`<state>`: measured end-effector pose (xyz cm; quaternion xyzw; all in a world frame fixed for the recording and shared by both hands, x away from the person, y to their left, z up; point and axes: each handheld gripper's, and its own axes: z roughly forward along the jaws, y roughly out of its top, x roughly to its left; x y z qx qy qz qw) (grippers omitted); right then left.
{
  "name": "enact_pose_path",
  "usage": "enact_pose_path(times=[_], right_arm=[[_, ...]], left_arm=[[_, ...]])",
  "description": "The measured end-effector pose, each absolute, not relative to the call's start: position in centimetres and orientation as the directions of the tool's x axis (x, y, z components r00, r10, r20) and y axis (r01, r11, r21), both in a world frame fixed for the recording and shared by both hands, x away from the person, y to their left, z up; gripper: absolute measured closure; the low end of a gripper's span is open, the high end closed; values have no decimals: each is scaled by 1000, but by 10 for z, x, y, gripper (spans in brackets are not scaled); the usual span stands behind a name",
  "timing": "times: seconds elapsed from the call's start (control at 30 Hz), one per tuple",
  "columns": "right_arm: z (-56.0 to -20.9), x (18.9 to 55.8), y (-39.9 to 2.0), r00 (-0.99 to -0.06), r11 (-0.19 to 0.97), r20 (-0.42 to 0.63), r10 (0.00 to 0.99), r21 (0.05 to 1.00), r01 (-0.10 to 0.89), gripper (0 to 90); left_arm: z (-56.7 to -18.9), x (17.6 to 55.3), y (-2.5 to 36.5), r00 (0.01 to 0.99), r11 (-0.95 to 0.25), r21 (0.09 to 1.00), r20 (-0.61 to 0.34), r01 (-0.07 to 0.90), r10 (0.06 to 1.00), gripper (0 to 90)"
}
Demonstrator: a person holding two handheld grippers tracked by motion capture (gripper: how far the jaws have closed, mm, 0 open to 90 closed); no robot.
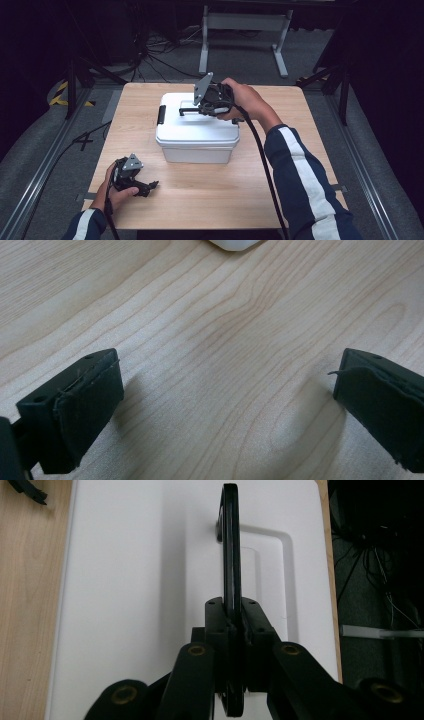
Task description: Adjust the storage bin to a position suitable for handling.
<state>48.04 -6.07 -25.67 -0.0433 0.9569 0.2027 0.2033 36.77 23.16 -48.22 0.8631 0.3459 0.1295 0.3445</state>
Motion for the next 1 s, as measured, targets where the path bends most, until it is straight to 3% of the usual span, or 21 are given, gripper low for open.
enact_pose_path(times=[0.47,1.0], right_arm=[[-241,475,-89,-903,900,-429,20,401,-171,844],[-227,462,-158,-881,886,-460,113,447,-119,843]], left_arm=[[-482,368,232,728,-524,684,-15,507,686,1],[-483,368,231,724,-518,690,-14,506,689,1]])
